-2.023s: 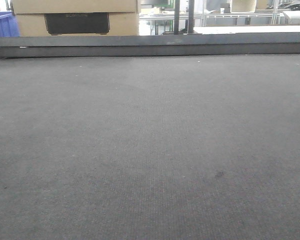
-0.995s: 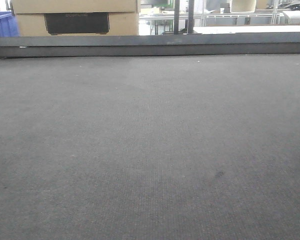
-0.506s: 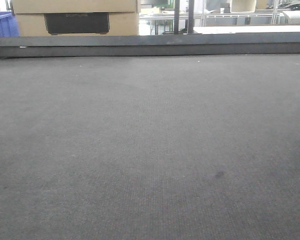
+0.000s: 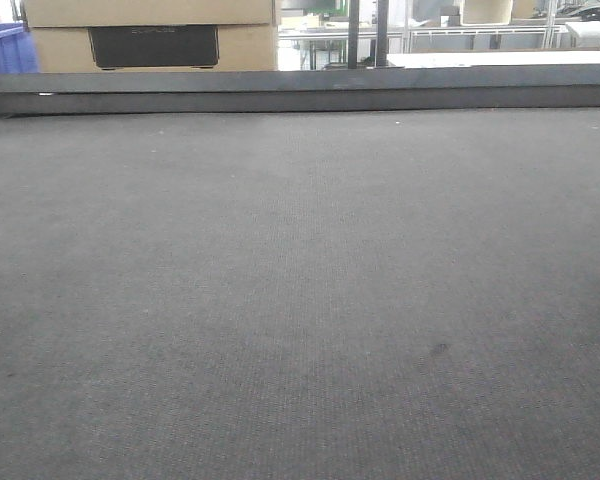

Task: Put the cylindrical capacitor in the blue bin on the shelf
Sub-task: 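Center the open right gripper around the maroon capacitor and close it, then lift the maroon capacitor off the table with the right gripper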

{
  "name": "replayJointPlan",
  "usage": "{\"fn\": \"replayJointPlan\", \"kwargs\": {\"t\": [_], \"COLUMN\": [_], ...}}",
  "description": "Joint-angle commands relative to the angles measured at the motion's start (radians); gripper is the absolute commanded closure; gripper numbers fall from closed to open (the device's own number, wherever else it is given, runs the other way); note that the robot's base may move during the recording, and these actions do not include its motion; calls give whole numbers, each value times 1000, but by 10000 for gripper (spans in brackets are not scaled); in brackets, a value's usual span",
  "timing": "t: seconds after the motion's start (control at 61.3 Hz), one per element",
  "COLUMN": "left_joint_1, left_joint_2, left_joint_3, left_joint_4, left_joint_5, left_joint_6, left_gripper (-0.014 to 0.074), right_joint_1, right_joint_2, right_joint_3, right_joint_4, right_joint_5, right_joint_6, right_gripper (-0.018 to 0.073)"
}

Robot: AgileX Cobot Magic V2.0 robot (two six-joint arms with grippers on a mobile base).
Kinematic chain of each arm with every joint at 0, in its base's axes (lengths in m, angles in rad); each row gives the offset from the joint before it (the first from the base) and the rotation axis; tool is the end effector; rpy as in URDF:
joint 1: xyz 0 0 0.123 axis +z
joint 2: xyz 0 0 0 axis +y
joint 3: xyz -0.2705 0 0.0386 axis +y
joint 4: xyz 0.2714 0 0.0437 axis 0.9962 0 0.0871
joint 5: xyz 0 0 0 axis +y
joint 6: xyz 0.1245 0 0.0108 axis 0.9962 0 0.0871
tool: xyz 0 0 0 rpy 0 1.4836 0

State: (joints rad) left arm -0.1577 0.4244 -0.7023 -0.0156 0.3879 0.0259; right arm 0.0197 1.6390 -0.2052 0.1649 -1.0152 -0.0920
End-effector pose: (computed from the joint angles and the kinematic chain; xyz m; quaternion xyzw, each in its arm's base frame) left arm 0.1414 -0.0232 0.3831 0.0625 0.7124 -0.0532 0.6970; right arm 0.2543 -0.0124 0.0863 0.0306 0.8143 -0.0526 0.5773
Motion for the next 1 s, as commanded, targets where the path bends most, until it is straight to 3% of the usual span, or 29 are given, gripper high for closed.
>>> {"fn": "replayJointPlan", "kwargs": {"t": [0.0, 0.49, 0.571, 0.816, 0.979], "left_joint_1": [-5, -5, -5, -5, -5], "left_joint_2": [2, 2, 2, 2, 2], "left_joint_3": [-8, -8, -8, -8, -1], "left_joint_4": [-3, -5, -5, -4, -4], "left_joint_5": [-10, -10, -10, -8, 24], "left_joint_6": [-4, -4, -4, -4, -4], "left_gripper": [-3, -3, -3, -3, -3], "right_joint_1": [1, 1, 1, 1, 1], "right_joint_2": [1, 6, 6, -25, -175], "right_joint_3": [-3, -3, -3, -3, -3], "right_joint_4": [-4, -4, -4, -4, -4], "right_joint_5": [-4, 22, 22, -13, 15], "right_joint_6": [-2, -2, -2, -2, -2], "right_gripper": [260, 265, 323, 725, 720]}}
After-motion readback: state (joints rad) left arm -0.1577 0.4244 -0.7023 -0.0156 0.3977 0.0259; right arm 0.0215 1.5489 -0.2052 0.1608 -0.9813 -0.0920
